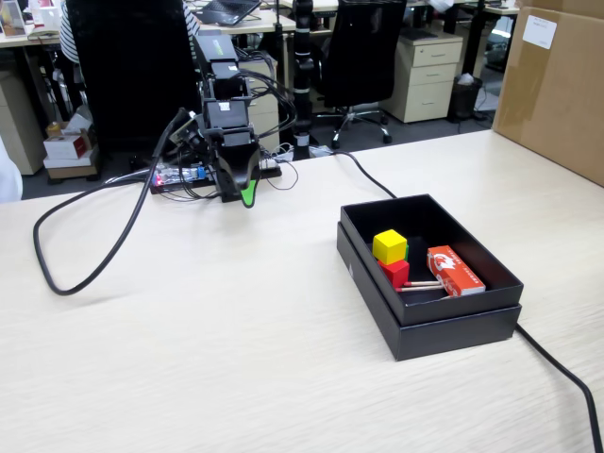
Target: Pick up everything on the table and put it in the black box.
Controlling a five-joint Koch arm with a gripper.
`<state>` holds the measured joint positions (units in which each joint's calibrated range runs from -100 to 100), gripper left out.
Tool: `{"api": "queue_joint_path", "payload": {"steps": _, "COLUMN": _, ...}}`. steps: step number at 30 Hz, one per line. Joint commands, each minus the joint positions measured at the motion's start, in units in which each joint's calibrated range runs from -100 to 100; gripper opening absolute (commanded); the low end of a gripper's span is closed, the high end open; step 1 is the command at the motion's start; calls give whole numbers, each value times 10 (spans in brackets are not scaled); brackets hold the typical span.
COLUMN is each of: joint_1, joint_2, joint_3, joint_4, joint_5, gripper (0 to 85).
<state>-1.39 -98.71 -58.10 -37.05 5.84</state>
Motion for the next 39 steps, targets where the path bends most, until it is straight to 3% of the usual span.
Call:
{"api": "queue_joint_path", "payload": {"steps": 1, "joint_1": -3, "joint_2": -13, "joint_3": -6, "joint_4": 56, "joint_5": 0, "gripper": 523}}
{"api": "queue_joint_path", "payload": {"steps": 8, "joint_1": 1, "joint_2": -13, "joint_3": -94, "joint_4": 167, "joint_5": -10, "gripper": 521}}
{"api": "queue_joint_path", "payload": {"steps": 24, "joint_1": 8, "joint_2": -13, "joint_3": -368, "joint_4": 476, "joint_5": -65, "gripper": 521}}
{"api": "queue_joint_path", "payload": {"steps": 39, "joint_1": 21, "joint_2": -13, "joint_3": -394, "joint_4": 418, "joint_5": -77, "gripper": 516}}
